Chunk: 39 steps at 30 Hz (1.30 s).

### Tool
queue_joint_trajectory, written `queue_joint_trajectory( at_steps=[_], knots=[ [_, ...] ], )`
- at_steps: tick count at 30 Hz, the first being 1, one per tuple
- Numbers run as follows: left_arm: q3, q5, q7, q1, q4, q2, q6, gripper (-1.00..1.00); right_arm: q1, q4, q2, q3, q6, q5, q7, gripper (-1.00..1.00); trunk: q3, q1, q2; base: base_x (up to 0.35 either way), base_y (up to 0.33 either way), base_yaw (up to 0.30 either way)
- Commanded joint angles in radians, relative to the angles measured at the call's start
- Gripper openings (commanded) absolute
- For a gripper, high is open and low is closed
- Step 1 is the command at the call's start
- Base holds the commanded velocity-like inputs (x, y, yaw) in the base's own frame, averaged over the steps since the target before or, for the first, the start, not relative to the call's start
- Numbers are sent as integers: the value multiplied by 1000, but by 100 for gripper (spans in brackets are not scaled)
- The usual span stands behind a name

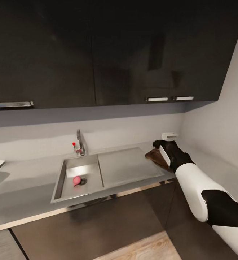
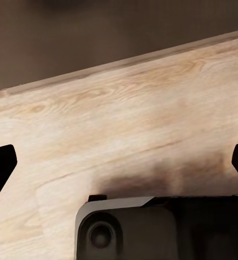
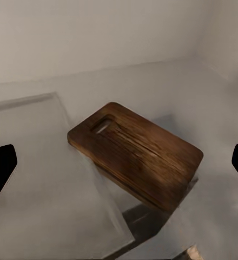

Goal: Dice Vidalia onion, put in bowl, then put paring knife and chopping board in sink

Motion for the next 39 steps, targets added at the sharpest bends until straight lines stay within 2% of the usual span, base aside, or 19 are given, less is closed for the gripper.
queue_joint_trajectory(
  at_steps=[1,6,15,17,23,27,28,29,30,31,35,39],
  knots=[
    [1,1,-4,1,0,0,-1,100,0,-1,-1,0,7,7,4,100,0,1,0,343,-2,0],
    [1,1,-4,1,13,0,-2,100,0,-1,-10,0,9,10,58,100,0,1,0,258,-55,0],
    [1,1,-5,1,32,0,-3,100,-1,-2,-84,1,20,12,257,100,0,1,0,36,-11,0],
    [1,1,-5,1,35,0,-3,100,-1,-9,-103,-1,41,14,286,100,0,1,0,3,-1,0],
    [1,1,-5,1,59,0,-3,100,-4,-105,-117,0,158,13,311,100,0,1,0,0,0,0],
    [1,1,-5,1,67,0,-3,100,-4,-121,-141,3,179,14,414,100,0,1,0,0,0,0],
    [1,1,-5,1,69,0,-3,100,-4,-123,-153,7,181,17,462,100,0,1,0,0,0,0],
    [1,1,-5,1,70,-1,-3,100,-4,-124,-164,16,182,27,513,100,0,1,0,0,0,0],
    [1,1,-5,1,71,-1,-3,100,-5,-124,-176,35,181,54,582,100,0,1,0,0,0,0],
    [1,1,-5,1,71,-1,-3,100,-5,-124,-181,47,180,76,619,100,0,1,0,0,0,0],
    [1,1,-5,1,76,-2,-3,100,-5,-123,-192,65,172,140,689,100,0,1,0,0,0,0],
    [1,1,-5,1,102,-6,-3,100,-5,-118,-214,69,141,154,707,100,0,1,0,0,0,0]
  ],
)
